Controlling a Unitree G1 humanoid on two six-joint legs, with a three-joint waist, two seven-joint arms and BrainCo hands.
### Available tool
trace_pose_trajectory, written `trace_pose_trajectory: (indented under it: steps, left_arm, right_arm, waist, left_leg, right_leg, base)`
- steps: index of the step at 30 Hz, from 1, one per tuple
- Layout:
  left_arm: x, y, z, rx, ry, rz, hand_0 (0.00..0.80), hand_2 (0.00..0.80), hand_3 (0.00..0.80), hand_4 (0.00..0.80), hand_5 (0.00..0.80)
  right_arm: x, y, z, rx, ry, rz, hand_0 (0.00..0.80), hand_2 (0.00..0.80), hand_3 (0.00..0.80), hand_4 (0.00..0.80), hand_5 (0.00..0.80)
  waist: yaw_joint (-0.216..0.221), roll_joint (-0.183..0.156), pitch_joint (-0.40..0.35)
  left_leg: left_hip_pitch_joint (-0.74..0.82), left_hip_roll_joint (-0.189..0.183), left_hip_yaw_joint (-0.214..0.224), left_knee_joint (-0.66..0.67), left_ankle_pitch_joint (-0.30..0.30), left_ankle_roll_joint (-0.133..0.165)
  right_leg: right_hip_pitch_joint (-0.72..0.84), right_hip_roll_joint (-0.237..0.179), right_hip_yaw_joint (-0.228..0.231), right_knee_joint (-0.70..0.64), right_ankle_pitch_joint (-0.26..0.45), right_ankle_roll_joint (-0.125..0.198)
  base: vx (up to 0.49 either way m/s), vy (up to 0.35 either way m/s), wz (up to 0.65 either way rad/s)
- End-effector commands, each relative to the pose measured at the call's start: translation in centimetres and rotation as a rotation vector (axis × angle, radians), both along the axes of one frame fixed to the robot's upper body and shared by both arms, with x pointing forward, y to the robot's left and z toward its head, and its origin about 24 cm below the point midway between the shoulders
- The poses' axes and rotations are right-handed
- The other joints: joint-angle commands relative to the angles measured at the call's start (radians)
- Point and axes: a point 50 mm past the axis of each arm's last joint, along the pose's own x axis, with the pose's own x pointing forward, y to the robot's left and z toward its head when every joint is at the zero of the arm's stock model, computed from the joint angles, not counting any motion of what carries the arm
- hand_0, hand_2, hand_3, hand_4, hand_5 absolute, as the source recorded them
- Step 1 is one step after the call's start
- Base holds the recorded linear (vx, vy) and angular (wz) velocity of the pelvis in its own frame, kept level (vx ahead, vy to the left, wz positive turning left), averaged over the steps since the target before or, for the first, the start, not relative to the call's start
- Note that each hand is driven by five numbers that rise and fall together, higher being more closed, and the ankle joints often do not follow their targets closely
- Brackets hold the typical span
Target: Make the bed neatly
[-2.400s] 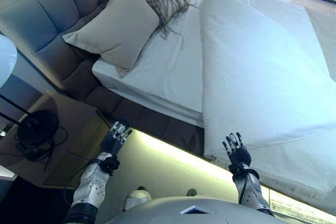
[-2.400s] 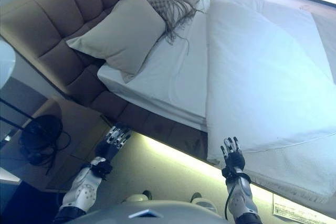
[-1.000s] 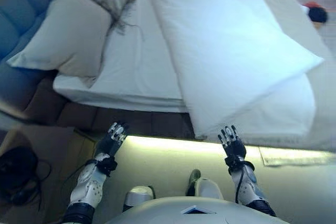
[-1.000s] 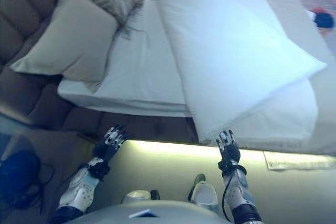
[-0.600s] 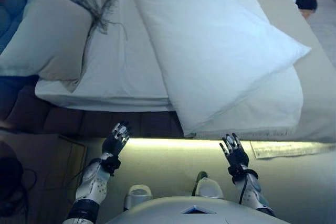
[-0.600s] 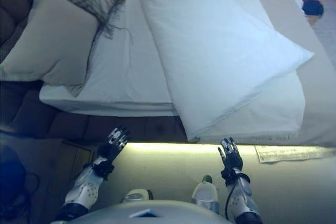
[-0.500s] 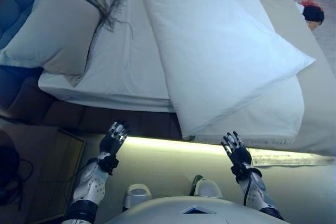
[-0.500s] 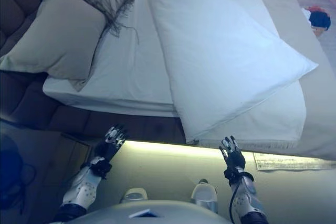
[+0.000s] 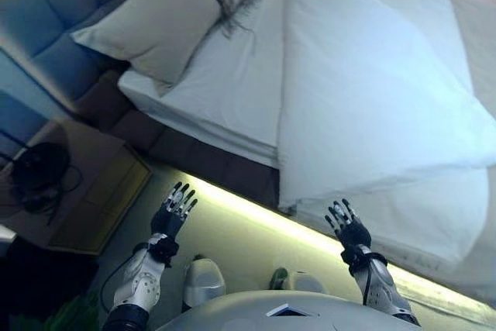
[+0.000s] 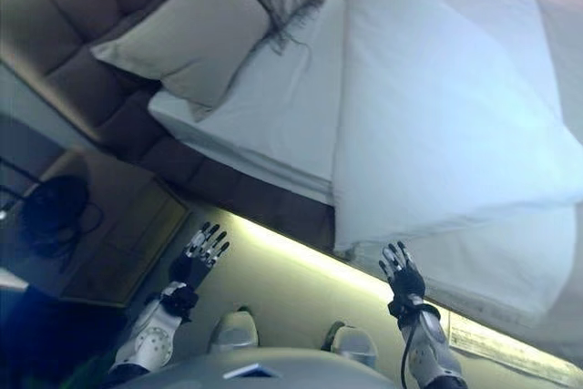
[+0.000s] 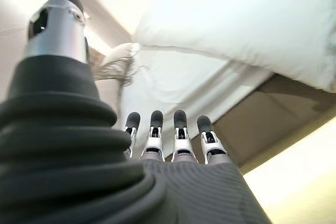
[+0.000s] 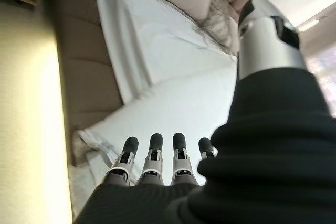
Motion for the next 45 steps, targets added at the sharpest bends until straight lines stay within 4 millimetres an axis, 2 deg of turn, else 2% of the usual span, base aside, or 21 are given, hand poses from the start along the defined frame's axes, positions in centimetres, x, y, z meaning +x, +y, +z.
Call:
trace_pose_trajectory:
  steps: [1, 6, 9, 11, 13, 14, 15, 16, 17, 19, 21, 22, 26, 28, 29, 31, 35, 39, 40, 42, 45]
  left_arm:
    - [2.1, 0.5, 2.3, 0.069, -0.114, -0.085, 0.0, 0.0, 0.0, 0.0, 0.0]
    - [3.0, 0.8, 2.9, 0.066, -0.127, -0.075, 0.0, 0.0, 0.0, 0.0, 0.0]
    - [2.9, 0.8, 3.2, 0.058, -0.145, -0.055, 0.0, 0.0, 0.0, 0.0, 0.0]
    - [2.8, 0.8, 3.1, 0.065, -0.145, -0.056, 0.0, 0.0, 0.0, 0.0, 0.0]
    - [2.8, 0.6, 3.1, 0.082, -0.147, -0.065, 0.0, 0.0, 0.0, 0.0, 0.0]
    - [2.9, 0.5, 3.1, 0.082, -0.145, -0.073, 0.0, 0.0, 0.0, 0.0, 0.0]
    - [3.1, 0.3, 3.1, 0.088, -0.146, -0.095, 0.0, 0.0, 0.0, 0.0, 0.0]
    - [3.1, 0.1, 3.1, 0.095, -0.15, -0.114, 0.0, 0.0, 0.0, 0.0, 0.0]
    - [3.1, 0.1, 3.1, 0.112, -0.149, -0.137, 0.0, 0.0, 0.0, 0.0, 0.0]
    - [3.4, 0.4, 3.2, 0.114, -0.137, -0.124, 0.0, 0.0, 0.0, 0.0, 0.0]
    - [3.7, 0.7, 3.4, 0.108, -0.133, -0.091, 0.0, 0.0, 0.0, 0.0, 0.0]
    - [3.9, 1.0, 3.5, 0.108, -0.132, -0.071, 0.0, 0.0, 0.0, 0.0, 0.0]
    - [3.8, 1.6, 3.5, 0.111, -0.135, -0.038, 0.0, 0.0, 0.0, 0.0, 0.0]
    - [3.6, 1.8, 3.6, 0.114, -0.133, -0.037, 0.0, 0.0, 0.0, 0.0, 0.0]
    - [3.6, 1.8, 3.6, 0.114, -0.133, -0.036, 0.0, 0.0, 0.0, 0.0, 0.0]
    - [3.1, 2.2, 3.4, 0.118, -0.121, -0.032, 0.0, 0.0, 0.0, 0.0, 0.0]
    - [2.0, 2.7, 2.9, 0.14, -0.099, -0.052, 0.0, 0.0, 0.0, 0.0, 0.0]
    - [1.0, 2.9, 2.6, 0.12, -0.075, -0.044, 0.0, 0.0, 0.0, 0.0, 0.0]
    - [0.7, 3.1, 2.4, 0.104, -0.069, -0.037, 0.0, 0.0, 0.0, 0.0, 0.0]
    - [0.5, 2.8, 2.4, 0.074, -0.078, -0.047, 0.0, 0.0, 0.0, 0.0, 0.0]
    - [0.4, 1.7, 2.3, 0.056, -0.091, -0.056, 0.0, 0.0, 0.0, 0.0, 0.0]
  right_arm:
    - [2.3, 0.6, 2.1, 0.037, -0.17, -0.053, 0.0, 0.0, 0.0, 0.0, 0.0]
    - [2.1, 1.4, 1.6, 0.064, -0.158, -0.064, 0.0, 0.0, 0.0, 0.0, 0.0]
    - [1.8, 1.6, 1.7, 0.071, -0.166, -0.034, 0.0, 0.0, 0.0, 0.0, 0.0]
    - [1.9, 1.8, 1.6, 0.074, -0.167, -0.021, 0.0, 0.0, 0.0, 0.0, 0.0]
    - [1.9, 1.9, 1.7, 0.068, -0.174, -0.013, 0.0, 0.0, 0.0, 0.0, 0.0]
    - [2.1, 2.0, 1.8, 0.062, -0.179, -0.016, 0.0, 0.0, 0.0, 0.0, 0.0]
    - [2.3, 2.0, 2.1, 0.052, -0.192, -0.025, 0.0, 0.0, 0.0, 0.0, 0.0]
    - [2.3, 2.0, 2.3, 0.049, -0.2, -0.033, 0.0, 0.0, 0.0, 0.0, 0.0]
    - [2.0, 1.8, 2.4, 0.05, -0.201, -0.048, 0.0, 0.0, 0.0, 0.0, 0.0]
    - [1.3, 1.7, 2.2, 0.048, -0.191, -0.042, 0.0, 0.0, 0.0, 0.0, 0.0]
    - [0.9, 1.8, 2.0, 0.042, -0.187, -0.017, 0.0, 0.0, 0.0, 0.0, 0.0]
    - [0.9, 1.6, 1.9, 0.041, -0.188, -0.012, 0.0, 0.0, 0.0, 0.0, 0.0]
    - [1.7, 1.0, 1.9, 0.048, -0.196, -0.011, 0.0, 0.0, 0.0, 0.0, 0.0]
    - [2.6, 1.0, 2.1, 0.05, -0.201, -0.009, 0.0, 0.0, 0.0, 0.0, 0.0]
    - [2.6, 1.0, 2.1, 0.05, -0.201, -0.009, 0.0, 0.0, 0.0, 0.0, 0.0]
    - [2.8, 1.5, 2.1, 0.053, -0.197, -0.007, 0.0, 0.0, 0.0, 0.0, 0.0]
    - [1.6, 1.6, 1.5, 0.06, -0.174, -0.014, 0.0, 0.0, 0.0, 0.0, 0.0]
    - [1.2, 0.9, 1.3, 0.051, -0.142, -0.025, 0.0, 0.0, 0.0, 0.0, 0.0]
    - [1.2, 0.8, 1.3, 0.046, -0.132, -0.022, 0.0, 0.0, 0.0, 0.0, 0.0]
    - [1.5, 0.6, 1.6, 0.045, -0.139, -0.009, 0.0, 0.0, 0.0, 0.0, 0.0]
    - [1.4, -0.1, 1.5, 0.033, -0.124, -0.002, 0.0, 0.0, 0.0, 0.0, 0.0]
  waist:
    - [0.012, -0.026, -0.03]
    - [-0.002, -0.017, -0.044]
    - [-0.01, -0.013, -0.044]
    - [-0.014, -0.009, -0.048]
    - [-0.016, -0.008, -0.052]
    - [-0.017, -0.006, -0.052]
    - [-0.026, 0.008, -0.047]
    - [-0.033, 0.02, -0.043]
    - [-0.047, 0.032, -0.029]
    - [-0.065, 0.041, -0.017]
    - [-0.077, 0.033, -0.01]
    - [-0.085, 0.027, -0.009]
    - [-0.1, -0.025, -0.002]
    - [-0.092, -0.045, -0.001]
    - [-0.093, -0.043, 0.0]
    - [-0.078, -0.054, -0.001]
    - [-0.071, -0.071, -0.008]
    - [-0.068, -0.08, -0.02]
    - [-0.07, -0.076, -0.023]
    - [-0.068, -0.069, -0.029]
    - [-0.07, -0.065, -0.039]
  left_leg:
    - [-0.019, -0.06, -0.037, 0.023, 0.02, 0.034]
    - [0.003, -0.092, -0.038, 0.019, -0.013, 0.061]
    - [0.01, -0.1, -0.013, 0.036, -0.039, 0.084]
    - [0.019, -0.115, -0.001, 0.027, -0.045, 0.102]
    - [0.02, -0.145, -0.006, 0.021, -0.058, 0.133]
    - [0.017, -0.164, -0.011, 0.022, -0.064, 0.152]
    - [0.019, -0.188, -0.019, 0.026, -0.073, 0.182]
    - [0.021, -0.201, -0.024, 0.03, -0.08, 0.199]
    - [0.041, -0.22, -0.041, 0.035, -0.105, 0.211]
    - [0.057, -0.235, -0.04, 0.039, -0.113, 0.219]
    - [0.071, -0.241, -0.039, 0.041, -0.127, 0.212]
    - [0.064, -0.239, -0.029, 0.047, -0.12, 0.208]
    - [0.087, -0.254, -0.041, 0.065, -0.18, 0.176]
    - [0.098, -0.251, -0.04, 0.07, -0.214, 0.171]
    - [0.099, -0.249, -0.041, 0.072, -0.216, 0.171]
    - [0.108, -0.236, -0.029, 0.071, -0.233, 0.174]
    - [0.129, -0.212, -0.045, 0.094, -0.264, 0.173]
    - [0.148, -0.155, -0.054, 0.145, -0.278, 0.144]
    - [0.153, -0.124, -0.055, 0.159, -0.249, 0.127]
    - [0.139, -0.066, -0.075, 0.213, -0.139, 0.089]
    - [0.111, -0.038, -0.099, 0.291, -0.035, 0.067]
  right_leg:
    - [0.084, -0.018, 0.027, -0.048, 0.034, 0.041]
    - [0.089, -0.043, 0.056, -0.041, 0.034, 0.061]
    - [0.082, -0.058, 0.068, -0.038, 0.04, 0.07]
    - [0.077, -0.076, 0.075, -0.026, 0.055, 0.083]
    - [0.062, -0.11, 0.09, 0.024, 0.08, 0.093]
    - [0.042, -0.136, 0.102, 0.085, 0.102, 0.095]
    - [-0.019, -0.176, 0.132, 0.229, 0.147, 0.089]
    - [-0.07, -0.194, 0.159, 0.34, 0.165, 0.08]
    - [-0.122, -0.204, 0.204, 0.471, 0.153, 0.081]
    - [-0.18, -0.201, 0.221, 0.546, 0.165, 0.074]
    - [-0.195, -0.185, 0.223, 0.457, 0.189, 0.078]
    - [-0.197, -0.173, 0.21, 0.361, 0.232, 0.067]
    - [-0.186, -0.146, 0.221, -0.03, 0.31, 0.11]
    - [-0.186, -0.14, 0.197, -0.172, 0.357, 0.137]
    - [-0.182, -0.138, 0.195, -0.177, 0.359, 0.137]
    - [-0.183, -0.139, 0.159, -0.218, 0.381, 0.149]
    - [-0.184, -0.143, 0.169, -0.213, 0.385, 0.162]
    - [-0.16, -0.122, 0.182, -0.169, 0.337, 0.158]
    - [-0.157, -0.105, 0.191, -0.139, 0.307, 0.149]
    - [-0.132, -0.06, 0.195, -0.105, 0.246, 0.115]
    - [-0.097, 0.003, 0.194, -0.098, 0.188, 0.059]
  base:
    - [0.072, 0.092, -0.01]
    - [0.078, 0.106, -0.08]
    - [0.06, 0.123, -0.24]
    - [0.083, 0.204, -0.17]
    - [0.073, 0.245, -0.14]
    - [0.06, 0.364, -0.1]
    - [0.059, 0.434, -0.09]
    - [0.136, 0.498, 0.01]
    - [0.141, 0.384, 0.18]
    - [0.152, 0.242, 0.56]
    - [0.151, 0.017, 0.33]
    - [0.157, -0.087, 0.08]
    - [0.273, -0.181, 0.13]
    - [0.277, -0.176, -0.01]
    - [0.246, -0.158, 0.06]
    - [0.288, -0.191, 0.21]
    - [0.38, -0.258, 0.27]
    - [0.372, -0.339, 0.22]
    - [0.353, -0.359, 0.16]
    - [0.333, -0.362, 0.24]
    - [0.279, -0.324, 0.18]
